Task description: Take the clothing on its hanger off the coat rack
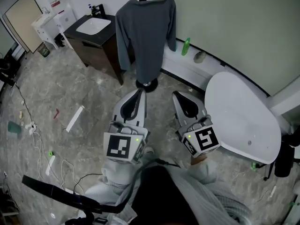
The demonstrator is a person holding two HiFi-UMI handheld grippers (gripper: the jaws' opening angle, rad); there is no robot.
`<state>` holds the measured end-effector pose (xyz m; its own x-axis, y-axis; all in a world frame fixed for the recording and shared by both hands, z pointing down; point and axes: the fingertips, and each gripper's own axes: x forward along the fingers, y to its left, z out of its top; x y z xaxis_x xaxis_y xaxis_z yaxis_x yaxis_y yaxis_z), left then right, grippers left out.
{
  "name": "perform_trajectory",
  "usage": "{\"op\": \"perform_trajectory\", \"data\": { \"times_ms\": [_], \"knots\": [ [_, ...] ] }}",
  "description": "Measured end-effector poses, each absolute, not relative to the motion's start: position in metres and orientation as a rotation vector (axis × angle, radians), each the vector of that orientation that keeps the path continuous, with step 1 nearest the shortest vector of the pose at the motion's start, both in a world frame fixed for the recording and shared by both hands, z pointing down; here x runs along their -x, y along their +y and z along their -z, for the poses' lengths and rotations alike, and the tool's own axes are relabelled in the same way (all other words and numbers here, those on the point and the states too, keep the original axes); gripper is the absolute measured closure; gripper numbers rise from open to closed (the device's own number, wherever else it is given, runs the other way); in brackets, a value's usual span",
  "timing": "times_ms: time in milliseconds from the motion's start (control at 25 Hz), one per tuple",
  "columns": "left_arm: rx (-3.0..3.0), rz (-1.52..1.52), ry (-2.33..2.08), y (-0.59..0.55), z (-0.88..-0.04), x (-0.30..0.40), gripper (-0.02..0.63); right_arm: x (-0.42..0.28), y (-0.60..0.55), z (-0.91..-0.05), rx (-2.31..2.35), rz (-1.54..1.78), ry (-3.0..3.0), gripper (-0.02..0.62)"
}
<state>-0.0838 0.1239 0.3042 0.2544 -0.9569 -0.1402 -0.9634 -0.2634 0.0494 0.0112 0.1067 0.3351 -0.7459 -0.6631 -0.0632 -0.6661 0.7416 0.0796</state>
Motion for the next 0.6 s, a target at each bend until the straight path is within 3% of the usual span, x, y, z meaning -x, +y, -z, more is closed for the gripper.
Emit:
{"op": "perform_trajectory", "data": {
  "times_ms": [600],
  "knots": [
    [2.457,-0.145,1.930,-0.127,-0.342,0.157,0.601,0.033,-0.159,-0.383,1.237,-0.074,2.937,0.592]
  ]
}}
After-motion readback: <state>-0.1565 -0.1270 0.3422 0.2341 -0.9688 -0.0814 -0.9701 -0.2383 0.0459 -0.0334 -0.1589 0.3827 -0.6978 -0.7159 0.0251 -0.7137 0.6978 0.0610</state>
